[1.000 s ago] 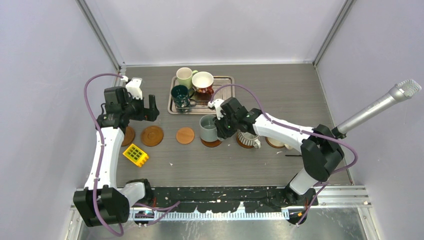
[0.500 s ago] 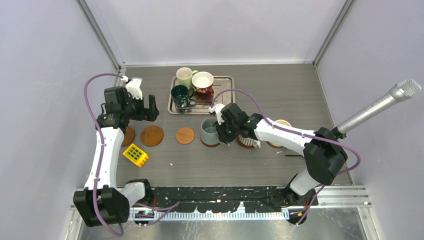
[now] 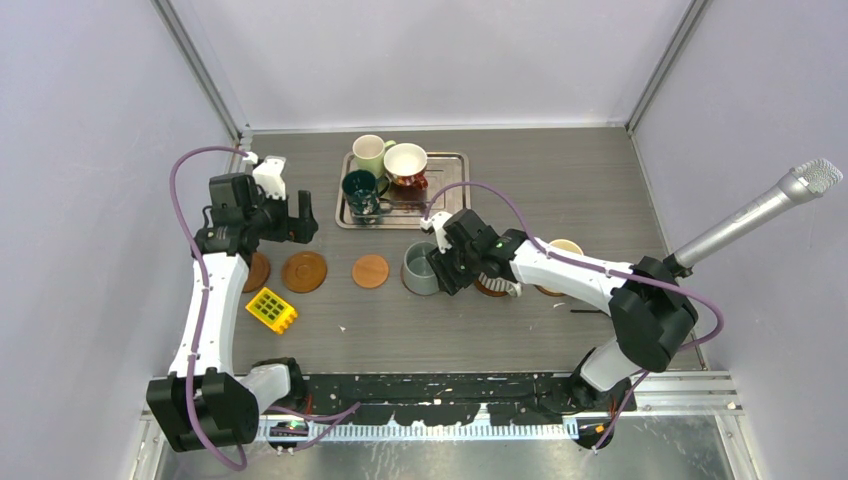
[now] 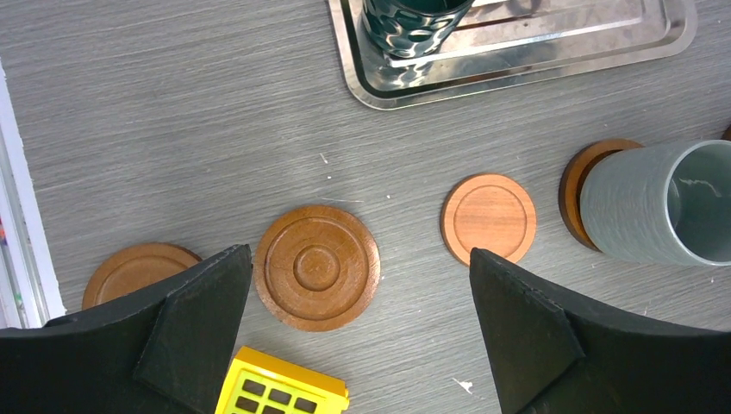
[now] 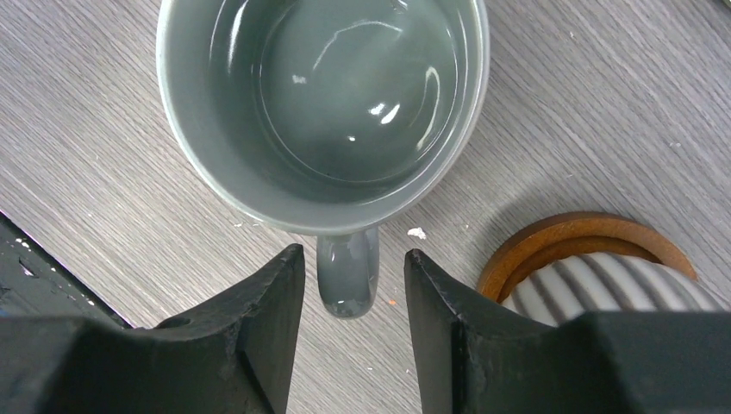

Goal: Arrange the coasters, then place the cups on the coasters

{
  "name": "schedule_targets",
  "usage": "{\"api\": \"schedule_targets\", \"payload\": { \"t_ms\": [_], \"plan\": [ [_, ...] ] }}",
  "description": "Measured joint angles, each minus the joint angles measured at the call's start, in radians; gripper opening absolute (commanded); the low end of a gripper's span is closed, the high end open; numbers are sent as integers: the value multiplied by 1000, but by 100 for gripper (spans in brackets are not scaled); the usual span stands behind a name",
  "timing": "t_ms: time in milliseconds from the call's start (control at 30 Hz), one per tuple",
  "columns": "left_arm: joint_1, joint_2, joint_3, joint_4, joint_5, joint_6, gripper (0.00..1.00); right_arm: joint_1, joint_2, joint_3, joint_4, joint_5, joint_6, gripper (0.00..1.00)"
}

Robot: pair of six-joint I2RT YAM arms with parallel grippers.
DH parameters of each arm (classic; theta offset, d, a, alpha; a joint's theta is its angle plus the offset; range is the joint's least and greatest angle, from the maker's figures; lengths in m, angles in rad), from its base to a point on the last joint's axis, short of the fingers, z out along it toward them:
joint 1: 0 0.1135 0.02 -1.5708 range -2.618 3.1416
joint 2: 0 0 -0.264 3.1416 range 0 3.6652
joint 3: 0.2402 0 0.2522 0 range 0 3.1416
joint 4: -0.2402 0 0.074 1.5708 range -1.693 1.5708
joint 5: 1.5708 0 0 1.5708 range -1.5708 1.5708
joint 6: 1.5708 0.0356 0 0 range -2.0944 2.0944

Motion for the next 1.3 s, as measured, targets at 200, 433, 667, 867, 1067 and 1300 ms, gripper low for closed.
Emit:
{"api": "schedule_targets", "payload": {
  "t_ms": [200,433,667,867,1067,1300],
  "plan": [
    [0,14,0,-2,0,2,100,0,0,0,0,0,0,49],
    [0,14,0,-9,0,2,100,1,33,14,2,4,10,50],
    [0,15,0,-12,0,6,100,1,56,34,1,19,21,54],
    [0,24,0,-12,0,5,100,1,59,37,1,31,21,54],
    [0,24,0,-14,0,6,100,0,83,60,5,35,21,57],
    [0,27,0,-20,0,19,100,0,85,61,5,47,21,58]
  ]
}}
